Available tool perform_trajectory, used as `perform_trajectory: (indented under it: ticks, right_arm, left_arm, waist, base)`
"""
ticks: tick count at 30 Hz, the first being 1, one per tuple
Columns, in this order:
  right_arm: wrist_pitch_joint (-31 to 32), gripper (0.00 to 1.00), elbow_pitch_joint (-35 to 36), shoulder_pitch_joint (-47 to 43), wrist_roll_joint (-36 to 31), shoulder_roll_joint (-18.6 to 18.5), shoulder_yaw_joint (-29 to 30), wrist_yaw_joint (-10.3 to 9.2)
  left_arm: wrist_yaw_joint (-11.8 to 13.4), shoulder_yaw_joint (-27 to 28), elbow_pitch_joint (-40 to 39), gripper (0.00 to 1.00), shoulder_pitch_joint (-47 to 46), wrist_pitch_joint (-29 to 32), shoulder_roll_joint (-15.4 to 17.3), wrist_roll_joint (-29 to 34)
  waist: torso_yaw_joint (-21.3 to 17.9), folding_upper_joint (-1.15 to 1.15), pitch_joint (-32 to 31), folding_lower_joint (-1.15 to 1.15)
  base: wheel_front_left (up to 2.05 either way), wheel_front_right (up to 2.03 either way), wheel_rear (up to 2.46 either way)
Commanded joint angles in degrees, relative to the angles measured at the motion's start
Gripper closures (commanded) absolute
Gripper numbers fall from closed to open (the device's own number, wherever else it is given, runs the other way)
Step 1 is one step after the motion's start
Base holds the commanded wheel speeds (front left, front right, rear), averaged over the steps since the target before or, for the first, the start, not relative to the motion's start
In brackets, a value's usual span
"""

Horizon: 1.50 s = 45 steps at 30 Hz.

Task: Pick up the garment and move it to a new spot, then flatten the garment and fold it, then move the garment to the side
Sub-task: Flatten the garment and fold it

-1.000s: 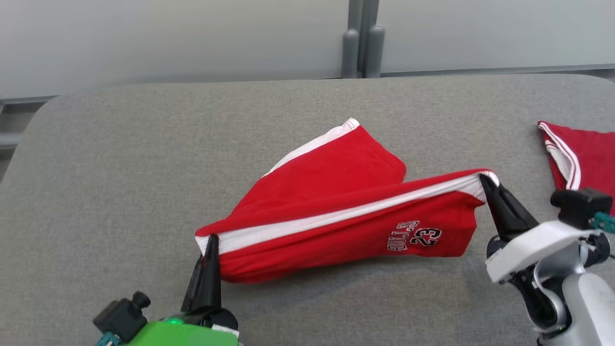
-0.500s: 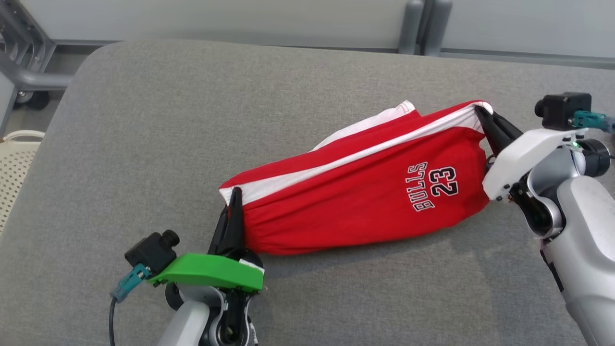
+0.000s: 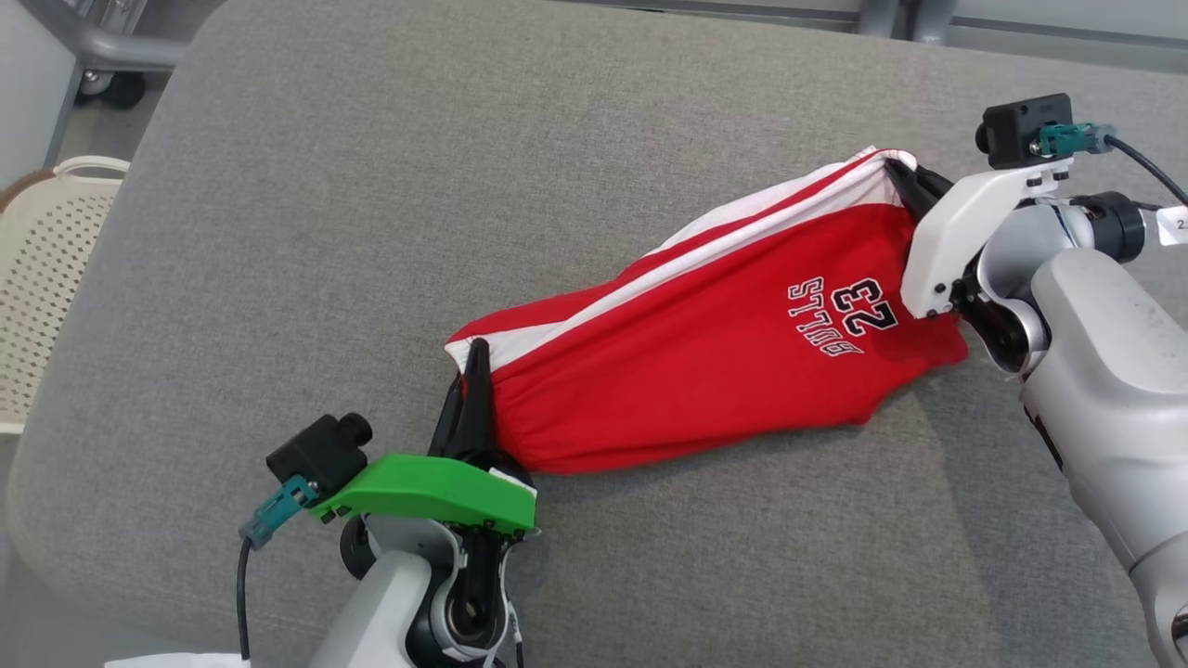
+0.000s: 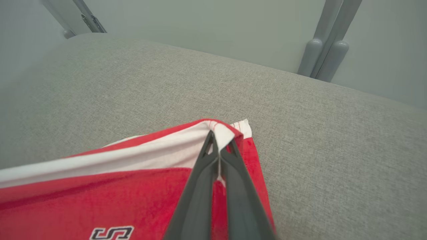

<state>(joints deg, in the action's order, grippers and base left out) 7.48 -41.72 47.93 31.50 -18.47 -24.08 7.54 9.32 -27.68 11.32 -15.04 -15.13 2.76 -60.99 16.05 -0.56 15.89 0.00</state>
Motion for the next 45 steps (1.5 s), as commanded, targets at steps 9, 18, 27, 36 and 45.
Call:
perform_trajectory:
  ticks: [9, 18, 27, 36, 45]
  right_arm:
    - [-1.09, 1.0, -9.82, 6.98, 2.89, -0.53, -5.89, -0.1]
    - [-2.91, 1.0, -15.4, 10.26, 5.01, -0.21, -9.98, -0.1]
    - [-6.47, 0.0, -18.5, 11.82, 6.5, 0.41, -13.81, -0.09]
    - [-8.15, 0.0, -18.25, 13.5, 9.17, -0.44, -18.04, -0.09]
    - [-9.04, 0.0, -15.96, 12.45, 13.35, -3.03, -21.44, -0.09]
  left_arm:
    - [1.46, -2.45, 0.19, 0.93, -2.96, -0.01, 0.28, 0.49]
    - [2.5, -3.98, 2.09, 0.16, -4.64, -0.02, 0.29, 0.23]
    - [3.58, -6.14, 4.68, 0.0, -6.41, -0.01, 0.28, 2.1]
    - [2.91, -3.48, 2.51, 0.0, -3.83, -0.01, 0.28, 5.25]
    - [1.73, 1.49, -0.99, 0.0, 0.54, -0.01, 0.28, 14.67]
  waist:
    - [2.15, 0.56, 2.22, 0.0]
    - [2.12, 0.56, 2.78, 0.0]
    - [2.17, 0.56, 2.85, 0.0]
    - [1.92, 0.56, 2.08, 0.0]
    - [0.35, 0.56, -0.55, 0.0]
  base:
    - [0.0, 0.0, 0.0]
    - [0.0, 0.0, 0.0]
    - [0.0, 0.0, 0.0]
    - [0.0, 0.0, 0.0]
    - [0.0, 0.0, 0.0]
